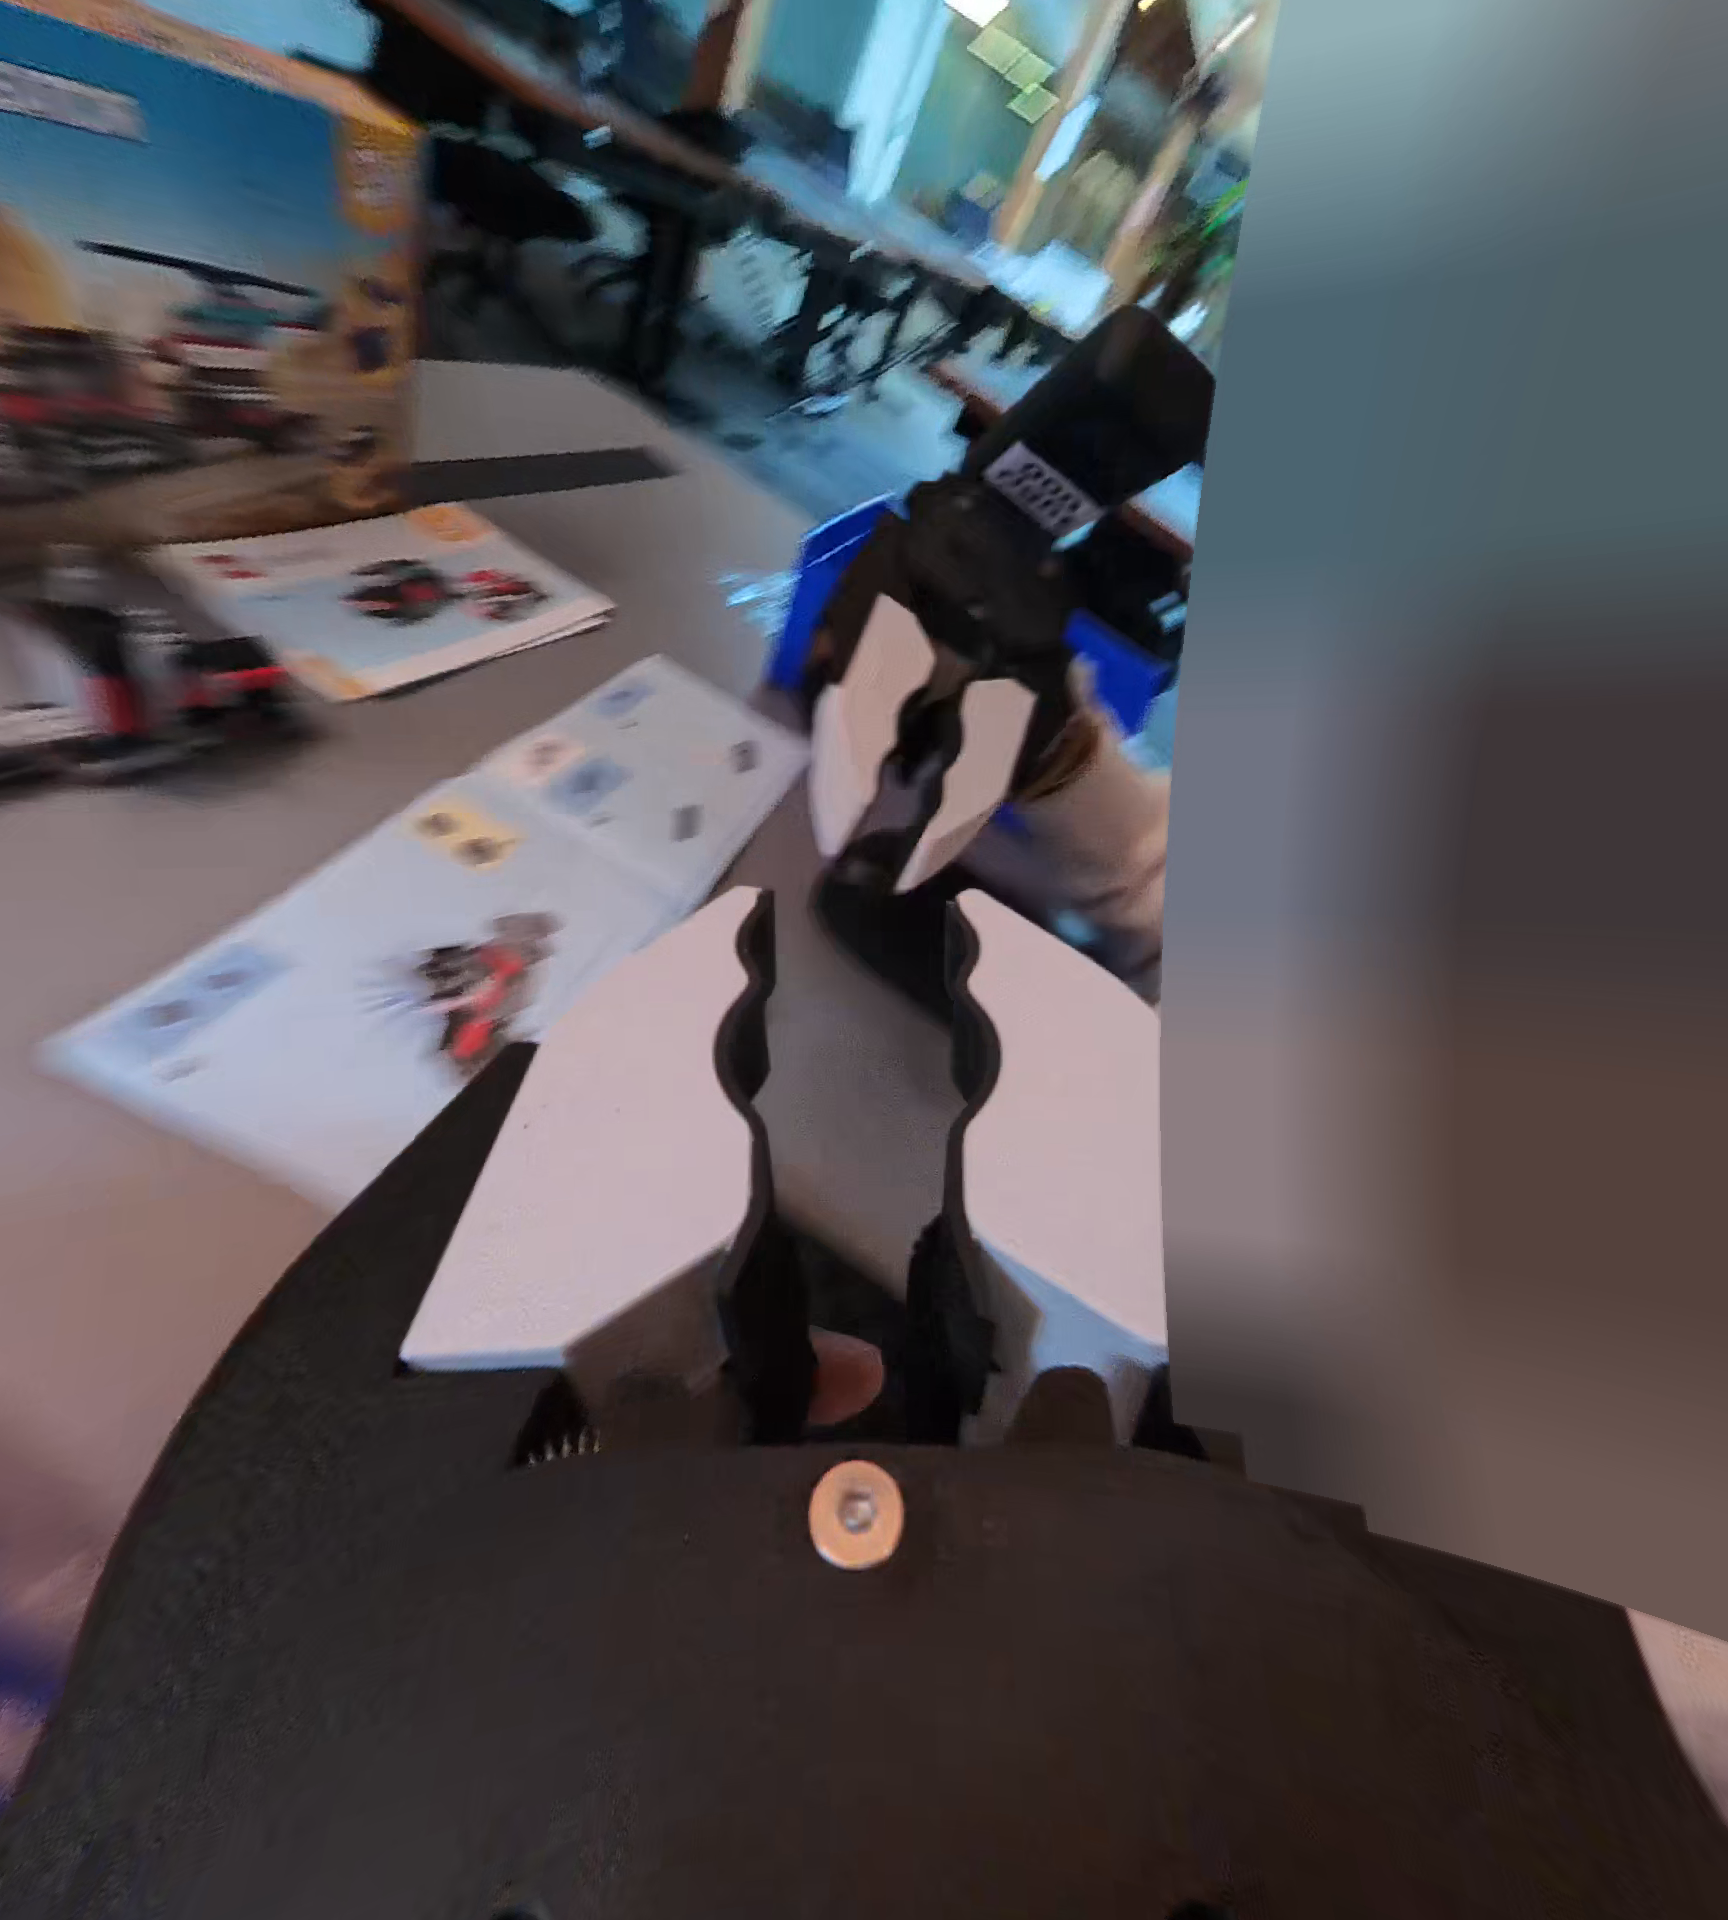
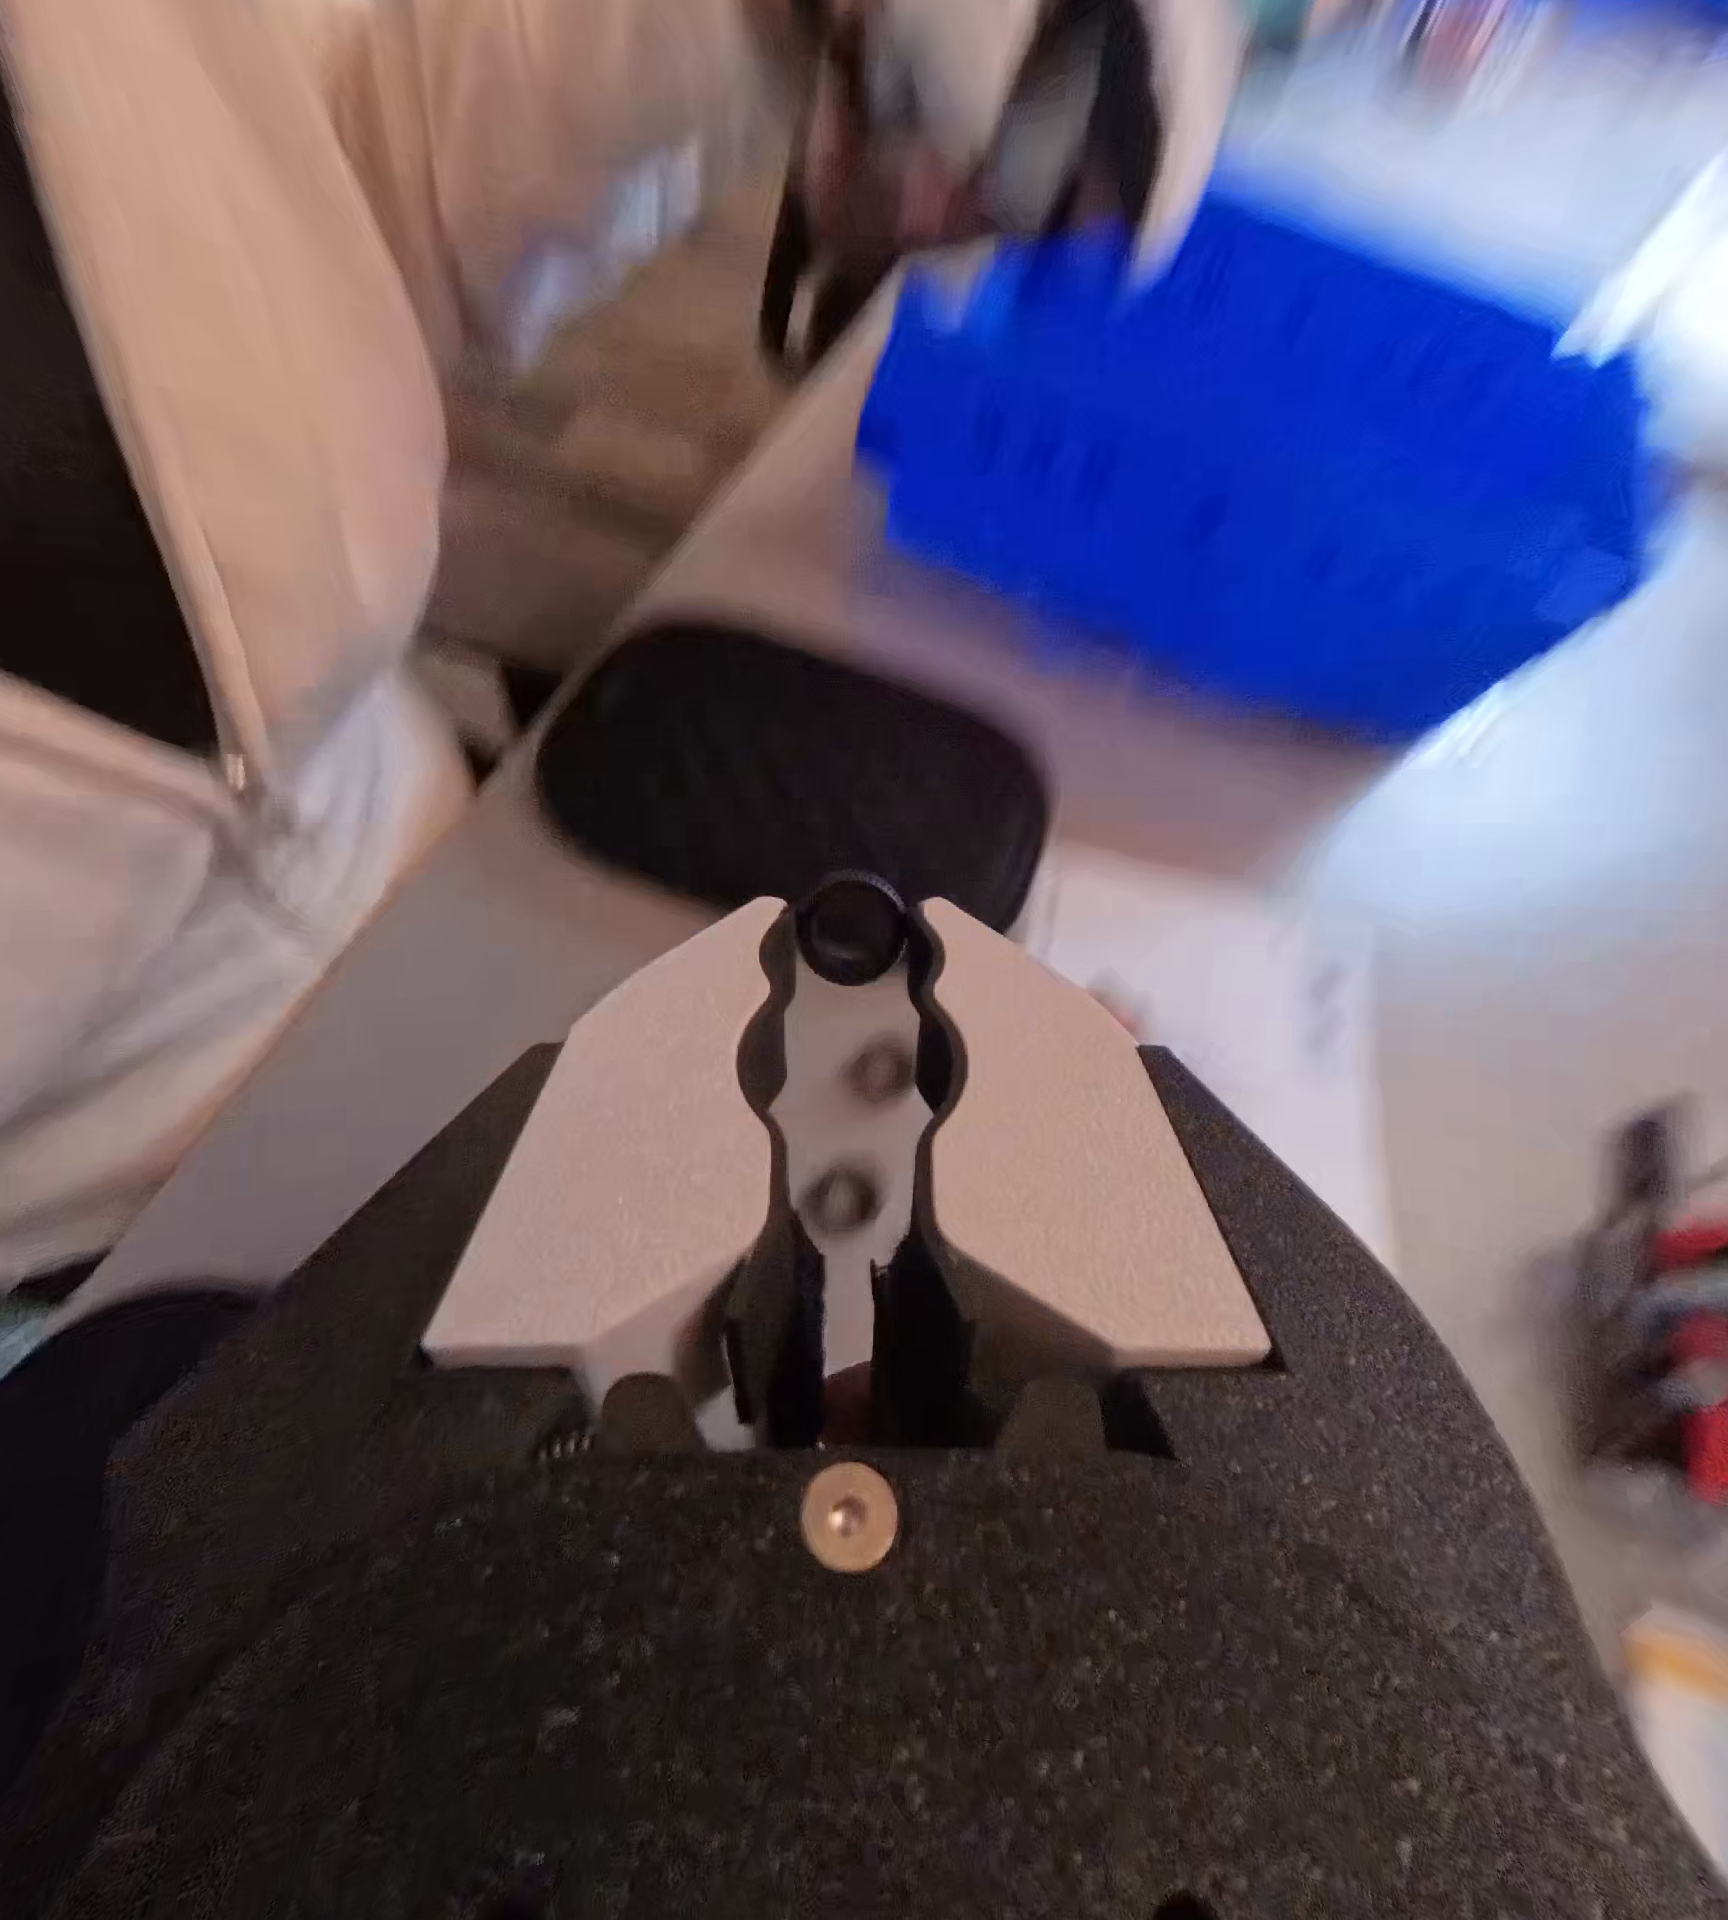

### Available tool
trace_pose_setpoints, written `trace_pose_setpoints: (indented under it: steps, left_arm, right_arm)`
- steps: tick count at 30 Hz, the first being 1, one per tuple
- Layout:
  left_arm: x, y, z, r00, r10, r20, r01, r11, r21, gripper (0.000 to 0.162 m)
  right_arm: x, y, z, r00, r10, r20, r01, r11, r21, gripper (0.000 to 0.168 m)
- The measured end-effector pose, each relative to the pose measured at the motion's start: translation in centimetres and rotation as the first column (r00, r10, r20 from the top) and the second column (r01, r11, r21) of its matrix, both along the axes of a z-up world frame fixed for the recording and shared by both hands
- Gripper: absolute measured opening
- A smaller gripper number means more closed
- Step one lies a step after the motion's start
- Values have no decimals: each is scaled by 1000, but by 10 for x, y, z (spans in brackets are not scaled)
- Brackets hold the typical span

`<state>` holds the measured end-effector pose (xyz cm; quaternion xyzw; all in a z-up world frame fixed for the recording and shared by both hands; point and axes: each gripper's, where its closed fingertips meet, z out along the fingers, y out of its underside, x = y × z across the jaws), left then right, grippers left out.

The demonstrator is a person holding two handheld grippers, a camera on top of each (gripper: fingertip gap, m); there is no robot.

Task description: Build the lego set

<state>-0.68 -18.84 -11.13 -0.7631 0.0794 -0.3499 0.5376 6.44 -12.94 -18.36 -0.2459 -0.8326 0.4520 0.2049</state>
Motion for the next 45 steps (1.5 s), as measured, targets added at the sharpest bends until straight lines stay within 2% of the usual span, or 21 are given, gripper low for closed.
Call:
trace_pose_setpoints:
  steps: [2,5,9,14,18,23,28,34,45]
  left_arm:
    - [-35,-9,-11,981,108,-163,-119,991,-60,32]
    - [-84,-28,-23,911,229,-342,-284,951,-121,32]
    - [-129,-55,-38,798,294,-527,-432,888,-160,32]
    - [-162,-78,-63,729,269,-630,-506,831,-230,32]
    - [-177,-88,-85,707,206,-676,-504,818,-278,31]
    - [-183,-98,-112,719,64,-692,-445,808,-387,29]
    - [-179,-110,-140,722,-143,-677,-323,796,-512,26]
    - [-182,-118,-167,690,-292,-662,-263,751,-605,27]
    - [-173,-118,-189,671,-371,-642,-217,730,-648,29]
  right_arm:
    - [14,22,-48,971,-71,227,48,993,105,20]
    - [28,41,-88,910,-158,384,79,973,215,20]
    - [31,47,-111,868,-214,448,86,953,289,21]
    - [28,45,-121,863,-217,457,75,948,309,21]
    - [30,42,-119,862,-214,460,89,956,279,35]
    - [27,35,-98,906,-193,376,174,981,84,37]
    - [35,36,-83,927,-196,321,245,962,-122,37]
    - [45,46,-74,910,-257,324,316,938,-144,37]
    - [51,43,-72,901,-253,351,312,942,-121,38]
